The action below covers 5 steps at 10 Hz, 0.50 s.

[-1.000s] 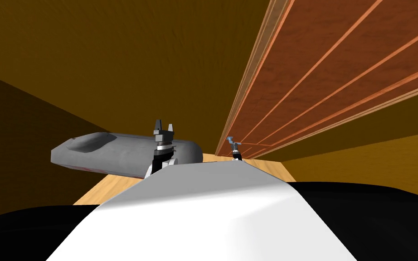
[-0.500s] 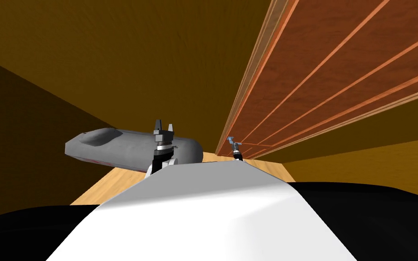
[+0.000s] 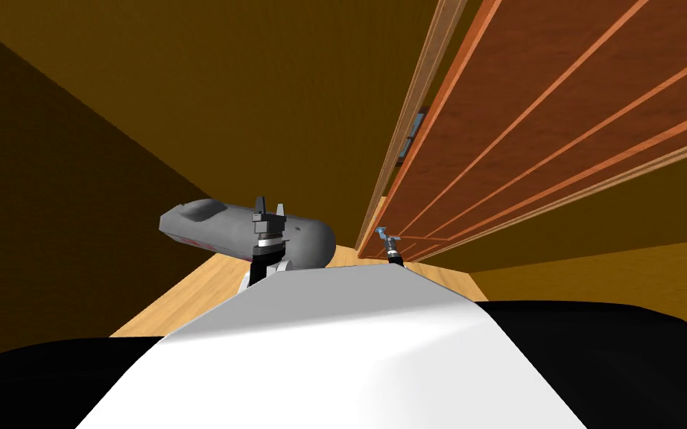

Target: Pull the door open

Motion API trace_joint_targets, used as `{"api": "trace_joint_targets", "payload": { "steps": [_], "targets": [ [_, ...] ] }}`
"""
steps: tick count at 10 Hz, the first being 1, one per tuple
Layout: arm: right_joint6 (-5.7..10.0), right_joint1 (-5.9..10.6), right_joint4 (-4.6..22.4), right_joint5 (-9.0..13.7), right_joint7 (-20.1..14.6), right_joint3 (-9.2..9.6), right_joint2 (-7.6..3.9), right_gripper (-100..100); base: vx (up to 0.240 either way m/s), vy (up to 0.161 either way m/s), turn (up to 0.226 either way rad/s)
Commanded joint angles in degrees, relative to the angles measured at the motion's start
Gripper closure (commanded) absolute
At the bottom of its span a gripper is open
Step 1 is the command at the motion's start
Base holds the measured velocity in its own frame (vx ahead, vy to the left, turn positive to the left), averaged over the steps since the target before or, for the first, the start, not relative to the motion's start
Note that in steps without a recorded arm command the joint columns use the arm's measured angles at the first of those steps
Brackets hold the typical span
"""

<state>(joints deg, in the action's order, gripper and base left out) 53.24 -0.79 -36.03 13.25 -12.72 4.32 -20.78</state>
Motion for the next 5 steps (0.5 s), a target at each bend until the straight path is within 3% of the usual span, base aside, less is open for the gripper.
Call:
{"api": "trace_joint_targets", "payload": {
  "steps": [1,3,4,5],
  "targets": [
    [1.16,-0.81,0.0,-0.3,-1.7,0.85,-1.18,100,-0.23,-0.017,0.203],
    [2.36,-1.87,0.1,-0.6,-3.5,1.76,-2.72,100,-0.227,-0.016,0.138],
    [2.23,-1.41,0.5,-0.4,-3.0,1.34,-2.51,100,-0.097,-0.008,0.005],
    [3.59,-2.56,0.7,-0.7,-4.1,2.25,-3.32,100,-0.157,-0.03,0.144]
  ]
}}
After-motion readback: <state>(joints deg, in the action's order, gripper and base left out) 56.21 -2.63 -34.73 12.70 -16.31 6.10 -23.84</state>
